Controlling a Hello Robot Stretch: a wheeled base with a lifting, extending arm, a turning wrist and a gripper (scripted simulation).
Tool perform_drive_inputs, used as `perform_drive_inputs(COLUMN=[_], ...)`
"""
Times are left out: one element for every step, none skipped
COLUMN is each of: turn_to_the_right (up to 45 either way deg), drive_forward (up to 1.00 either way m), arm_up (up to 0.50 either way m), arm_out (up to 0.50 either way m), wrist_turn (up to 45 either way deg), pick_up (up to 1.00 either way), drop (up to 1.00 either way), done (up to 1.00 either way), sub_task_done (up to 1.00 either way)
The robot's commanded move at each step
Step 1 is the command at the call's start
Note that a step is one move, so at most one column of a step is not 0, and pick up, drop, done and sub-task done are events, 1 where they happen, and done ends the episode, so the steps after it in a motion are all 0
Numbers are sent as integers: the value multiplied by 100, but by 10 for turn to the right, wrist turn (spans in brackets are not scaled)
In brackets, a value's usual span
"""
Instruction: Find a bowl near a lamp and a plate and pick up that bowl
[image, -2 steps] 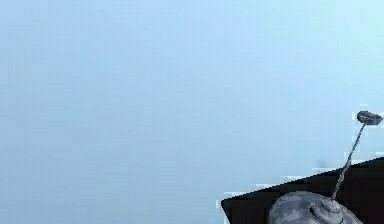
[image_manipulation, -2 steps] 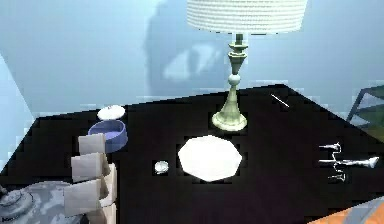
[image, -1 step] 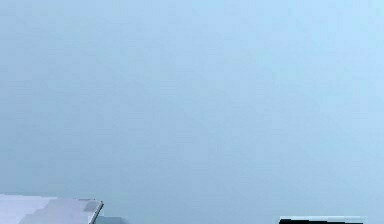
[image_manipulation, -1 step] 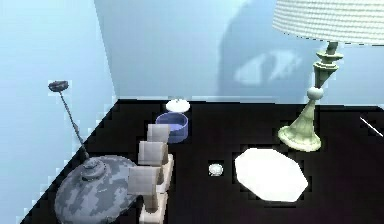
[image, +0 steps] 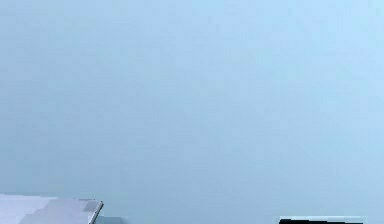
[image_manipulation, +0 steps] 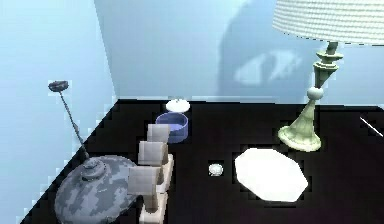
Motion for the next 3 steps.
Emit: perform_drive_inputs(turn_to_the_right=[0, 0, 0], drive_forward=[0, 0, 0], arm_up=[36, 0, 0], arm_out=[0, 48, 0], wrist_turn=[0, 0, 450], pick_up=[0, 0, 0], drop=[0, 0, 0], done=[0, 0, 0], sub_task_done=[0, 0, 0])
